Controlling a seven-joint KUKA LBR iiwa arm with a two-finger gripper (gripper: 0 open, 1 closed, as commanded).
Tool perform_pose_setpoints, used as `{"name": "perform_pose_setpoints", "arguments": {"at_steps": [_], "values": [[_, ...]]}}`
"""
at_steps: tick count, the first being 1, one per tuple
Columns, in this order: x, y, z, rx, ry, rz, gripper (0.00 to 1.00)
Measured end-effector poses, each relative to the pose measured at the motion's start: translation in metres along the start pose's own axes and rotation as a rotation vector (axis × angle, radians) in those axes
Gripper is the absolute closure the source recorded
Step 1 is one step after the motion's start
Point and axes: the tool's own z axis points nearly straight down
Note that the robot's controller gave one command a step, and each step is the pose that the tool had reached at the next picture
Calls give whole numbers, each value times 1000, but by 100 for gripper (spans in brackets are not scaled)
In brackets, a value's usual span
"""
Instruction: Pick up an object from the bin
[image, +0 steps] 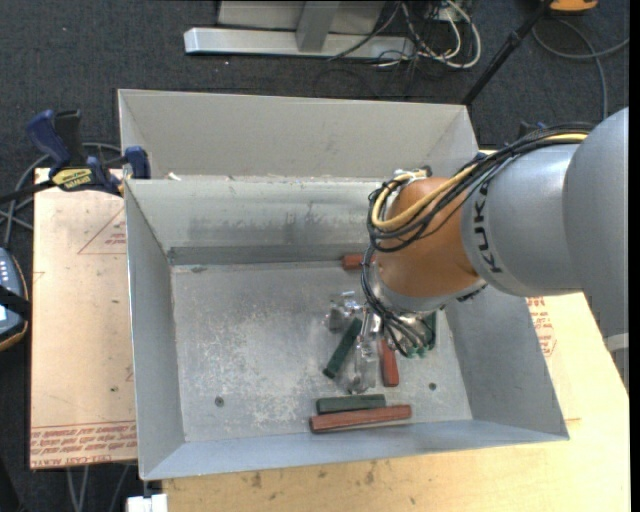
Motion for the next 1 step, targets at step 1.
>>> {"name": "perform_pose_setpoints", "arguments": {"at_steps": [1], "values": [[-2, -1, -2, 1, -5, 1, 100]]}}
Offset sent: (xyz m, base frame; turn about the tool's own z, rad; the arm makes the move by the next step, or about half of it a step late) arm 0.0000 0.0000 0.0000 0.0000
